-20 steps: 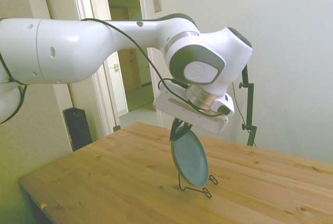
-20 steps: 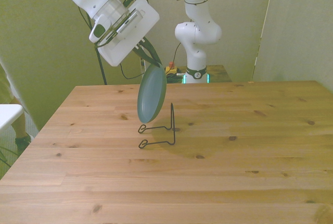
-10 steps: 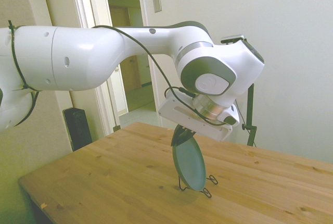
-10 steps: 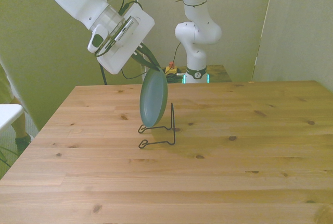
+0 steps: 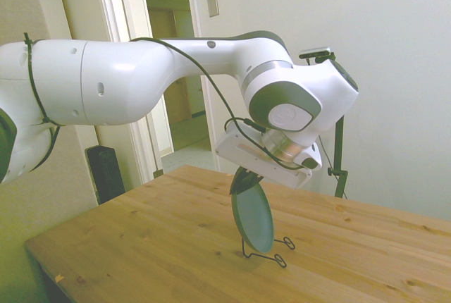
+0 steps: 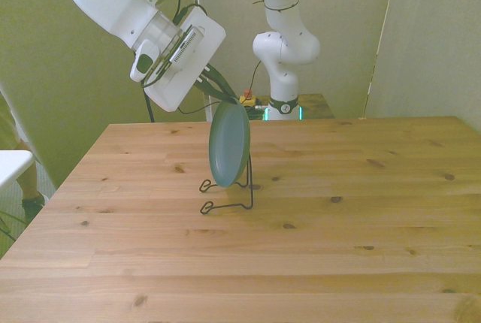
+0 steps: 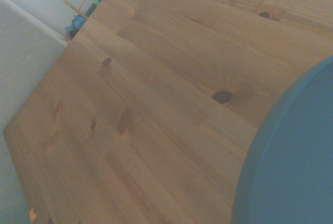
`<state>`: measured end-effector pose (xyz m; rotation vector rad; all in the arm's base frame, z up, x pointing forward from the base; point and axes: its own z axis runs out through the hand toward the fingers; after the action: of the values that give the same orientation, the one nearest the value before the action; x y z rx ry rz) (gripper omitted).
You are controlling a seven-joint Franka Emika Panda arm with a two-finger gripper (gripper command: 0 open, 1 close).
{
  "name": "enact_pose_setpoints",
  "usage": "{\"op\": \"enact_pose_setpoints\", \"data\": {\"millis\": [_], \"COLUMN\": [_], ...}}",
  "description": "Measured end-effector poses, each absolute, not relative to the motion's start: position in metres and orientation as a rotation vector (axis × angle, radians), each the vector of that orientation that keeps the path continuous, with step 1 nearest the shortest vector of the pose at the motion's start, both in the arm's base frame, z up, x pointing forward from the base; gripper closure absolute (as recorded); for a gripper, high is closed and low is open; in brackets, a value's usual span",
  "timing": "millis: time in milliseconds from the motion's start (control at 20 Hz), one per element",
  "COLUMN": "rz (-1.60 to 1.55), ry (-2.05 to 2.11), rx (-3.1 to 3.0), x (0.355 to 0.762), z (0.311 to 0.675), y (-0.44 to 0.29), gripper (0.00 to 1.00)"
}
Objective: Load the plate
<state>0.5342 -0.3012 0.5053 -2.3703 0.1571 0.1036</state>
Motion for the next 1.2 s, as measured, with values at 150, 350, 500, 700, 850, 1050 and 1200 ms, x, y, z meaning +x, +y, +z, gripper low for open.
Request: {"op": "enact_pose_setpoints", "data": {"millis": [150,350,500,700,850,1050,1200], "rz": [0.107,0.099,0.106,0.113,0.115,0.092,0.081], "ry": [0.149,0.14,0.139,0.144,0.15,0.172,0.181], "rx": [-2.37,-2.364,-2.361,-2.36,-2.36,-2.373,-2.379], "x": [0.541,0.548,0.551,0.555,0.555,0.557,0.558], "z": [0.501,0.5,0.497,0.493,0.492,0.492,0.492], "y": [-0.3,-0.299,-0.298,-0.297,-0.298,-0.301,-0.303], "gripper": [1.0,1.0,1.0,1.0,1.0,0.0,0.0]}}
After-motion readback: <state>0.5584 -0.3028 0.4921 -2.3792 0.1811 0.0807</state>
